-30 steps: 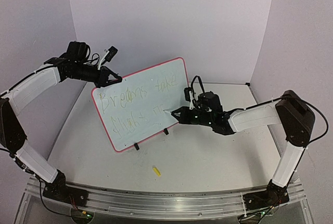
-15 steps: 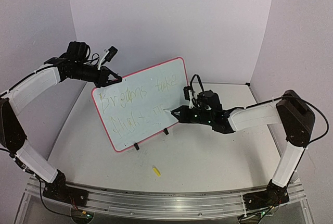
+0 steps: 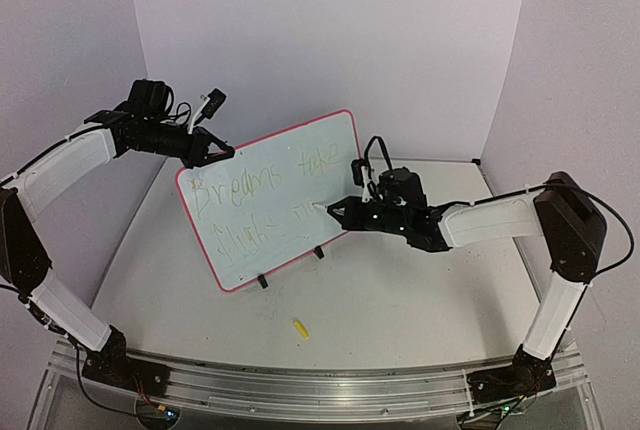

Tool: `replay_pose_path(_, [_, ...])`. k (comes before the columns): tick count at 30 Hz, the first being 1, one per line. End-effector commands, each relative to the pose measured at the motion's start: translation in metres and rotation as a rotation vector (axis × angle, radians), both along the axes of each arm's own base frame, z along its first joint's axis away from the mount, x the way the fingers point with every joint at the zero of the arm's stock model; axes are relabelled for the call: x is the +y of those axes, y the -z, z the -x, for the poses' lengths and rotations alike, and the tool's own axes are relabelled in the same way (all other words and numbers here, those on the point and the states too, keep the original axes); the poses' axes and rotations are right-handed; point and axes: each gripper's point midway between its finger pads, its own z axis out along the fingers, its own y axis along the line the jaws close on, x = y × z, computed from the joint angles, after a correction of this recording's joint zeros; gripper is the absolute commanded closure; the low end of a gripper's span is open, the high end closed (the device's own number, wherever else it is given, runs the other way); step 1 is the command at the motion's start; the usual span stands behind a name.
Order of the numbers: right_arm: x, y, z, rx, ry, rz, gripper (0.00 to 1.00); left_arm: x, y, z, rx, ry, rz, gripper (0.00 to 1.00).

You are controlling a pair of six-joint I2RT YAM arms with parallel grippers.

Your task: Write a sentence on the whiteboard

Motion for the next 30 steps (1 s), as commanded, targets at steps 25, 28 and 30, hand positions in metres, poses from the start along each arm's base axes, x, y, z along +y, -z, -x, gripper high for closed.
replay_pose_path(25, [0.002,-0.042,-0.005,-0.085,0.001,-0.061,1.0,-0.018,0.073,0.033,0.226,0.111,-0.096,1.0])
replay_pose_path(28, [0.0,-0.036,-0.007,-0.072,0.017,-0.046,1.0,-0.018,0.073,0.033,0.225,0.11,-0.097,1.0])
replay_pose_path(30, [-0.001,-0.032,-0.009,-0.065,0.028,-0.034,1.0,-0.018,0.073,0.033,0.225,0.111,-0.097,1.0])
